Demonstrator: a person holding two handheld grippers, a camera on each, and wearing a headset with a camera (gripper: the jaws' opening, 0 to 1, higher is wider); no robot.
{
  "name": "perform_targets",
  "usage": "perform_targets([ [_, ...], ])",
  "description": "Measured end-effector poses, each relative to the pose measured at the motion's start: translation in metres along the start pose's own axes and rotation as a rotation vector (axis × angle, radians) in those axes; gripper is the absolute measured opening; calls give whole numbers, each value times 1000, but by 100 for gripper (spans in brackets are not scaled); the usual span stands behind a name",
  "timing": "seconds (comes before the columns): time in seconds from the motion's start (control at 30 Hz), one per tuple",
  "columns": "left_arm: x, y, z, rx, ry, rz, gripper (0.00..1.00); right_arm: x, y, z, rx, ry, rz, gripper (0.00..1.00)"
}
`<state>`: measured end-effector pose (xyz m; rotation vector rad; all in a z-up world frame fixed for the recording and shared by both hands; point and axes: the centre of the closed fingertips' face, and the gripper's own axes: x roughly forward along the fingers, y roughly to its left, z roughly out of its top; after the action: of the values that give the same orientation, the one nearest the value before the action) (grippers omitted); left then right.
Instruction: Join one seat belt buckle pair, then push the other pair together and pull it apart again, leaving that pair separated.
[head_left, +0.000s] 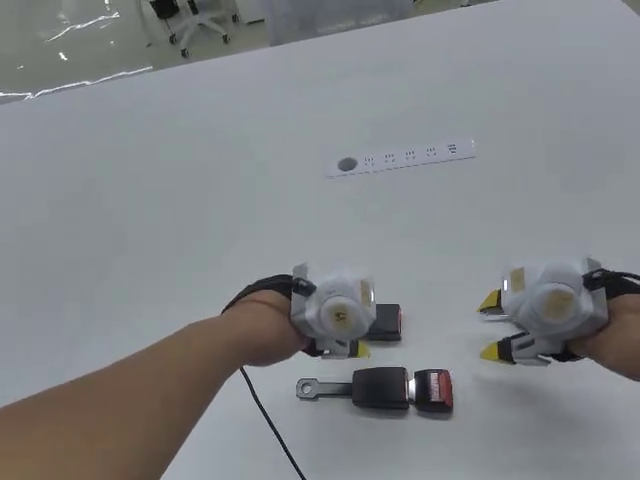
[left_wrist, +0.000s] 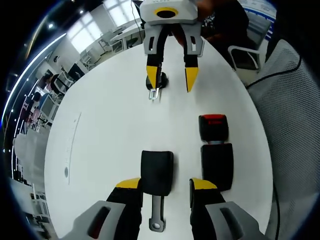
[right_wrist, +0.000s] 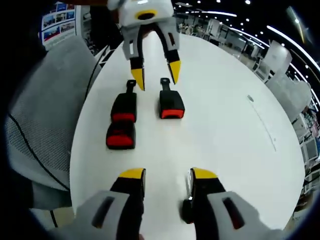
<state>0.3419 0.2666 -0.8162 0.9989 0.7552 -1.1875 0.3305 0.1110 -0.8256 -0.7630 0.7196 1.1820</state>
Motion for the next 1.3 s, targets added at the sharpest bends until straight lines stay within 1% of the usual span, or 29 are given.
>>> perform_targets([
  [0.03, 1, 1, -1, -5, 1, 0, 38, -1, -4, -5, 6, 9, -3, 36],
  [0.1, 7, 6, -8, -7, 21, -4, 38, -5, -12, -14, 17, 29, -10, 36],
  [0.17, 12, 6, -11, -13, 29, -17, 38, -7, -20, -23, 15, 45, -14, 36],
  [0.27, 17, 5, -11, 2, 35, -27, 39, -8, -29, -34, 13, 68, -20, 37],
  [0.33, 21, 5, -12, 1, 35, -35, 39, -9, -33, -39, 14, 80, -22, 37],
  [0.37, 22, 5, -12, 5, 37, -37, 39, -10, -33, -41, 22, 84, -22, 37],
  [0.43, 25, 5, -13, 2, 44, -46, 39, -10, -34, -51, 55, 109, -8, 38],
  [0.47, 27, 5, -14, 2, 49, -48, 39, -9, -34, -53, 55, 114, -10, 38],
  [0.53, 30, 6, -16, 2, 57, -48, 39, -9, -34, -55, 58, 117, -6, 38],
  [0.6, 31, 6, -15, 5, 53, -53, 38, -7, -33, -57, 56, 127, -2, 38],
  [0.73, 36, 6, -17, 11, 53, -61, 35, -2, -32, -62, 42, 146, 14, 36],
  [0.8, 38, 6, -18, 1, 59, -62, 34, -1, -33, -61, 55, 141, 26, 36],
  [0.87, 39, 7, -21, 13, 69, -57, 33, -1, -33, -62, 41, 147, 34, 36],
  [0.97, 40, 6, -21, 26, 70, -56, 33, -1, -33, -62, 34, 147, 50, 36],
  [1.1, 39, 7, -21, 19, 62, -56, 32, 0, -33, -62, 17, 137, 70, 35],
  [1.2, 39, 6, -21, 11, 65, -55, 32, 0, -33, -61, 18, 139, 77, 35],
  [1.3, 39, 6, -21, 12, 70, -52, 32, 1, -32, -58, -15, 172, 74, 35],
])
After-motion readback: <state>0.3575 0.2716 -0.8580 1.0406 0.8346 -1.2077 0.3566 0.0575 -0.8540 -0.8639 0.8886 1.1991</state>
